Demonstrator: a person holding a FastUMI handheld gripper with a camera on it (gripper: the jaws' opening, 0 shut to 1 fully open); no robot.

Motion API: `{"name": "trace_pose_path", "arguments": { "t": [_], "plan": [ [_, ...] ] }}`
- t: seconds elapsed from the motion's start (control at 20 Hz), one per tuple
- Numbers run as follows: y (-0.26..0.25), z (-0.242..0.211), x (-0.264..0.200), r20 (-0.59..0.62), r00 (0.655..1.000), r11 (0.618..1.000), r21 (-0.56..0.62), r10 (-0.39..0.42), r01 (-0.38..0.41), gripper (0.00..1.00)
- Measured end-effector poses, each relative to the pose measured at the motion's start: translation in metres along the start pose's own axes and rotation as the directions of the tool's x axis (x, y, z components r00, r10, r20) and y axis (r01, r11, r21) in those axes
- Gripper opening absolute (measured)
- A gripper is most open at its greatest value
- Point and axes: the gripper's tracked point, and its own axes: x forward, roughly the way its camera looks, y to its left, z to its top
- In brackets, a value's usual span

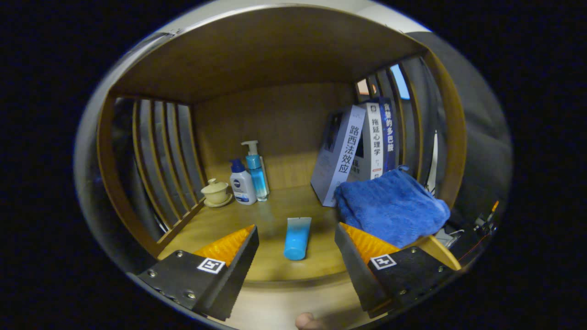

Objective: Pull open the drawer, take out the items inside it, and place them on the countertop above the cabinet.

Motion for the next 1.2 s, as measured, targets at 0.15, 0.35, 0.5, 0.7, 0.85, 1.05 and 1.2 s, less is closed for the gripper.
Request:
{"name": "trace_pose_path", "arguments": {
  "t": [0.15,0.35,0.5,0.7,0.85,1.05,1.2],
  "plan": [
    [0.003,0.004,-0.054,0.046,0.999,0.999,-0.033,0.018,-0.017,0.99],
    [0.005,0.001,-0.126,0.086,0.996,0.999,-0.032,0.026,-0.023,0.99],
    [0.007,-0.011,-0.168,0.107,0.994,1.000,-0.012,0.024,-0.022,0.99],
    [0.001,-0.031,-0.206,0.145,0.989,1.000,-0.004,0.000,0.001,0.99],
    [-0.003,-0.055,-0.219,0.156,0.988,1.000,-0.006,-0.003,0.004,0.99],
    [-0.006,-0.099,-0.223,0.134,0.991,0.999,-0.035,0.019,-0.015,0.99],
    [-0.013,-0.135,-0.218,0.099,0.995,0.999,-0.037,0.004,0.000,0.99]
  ]
}}
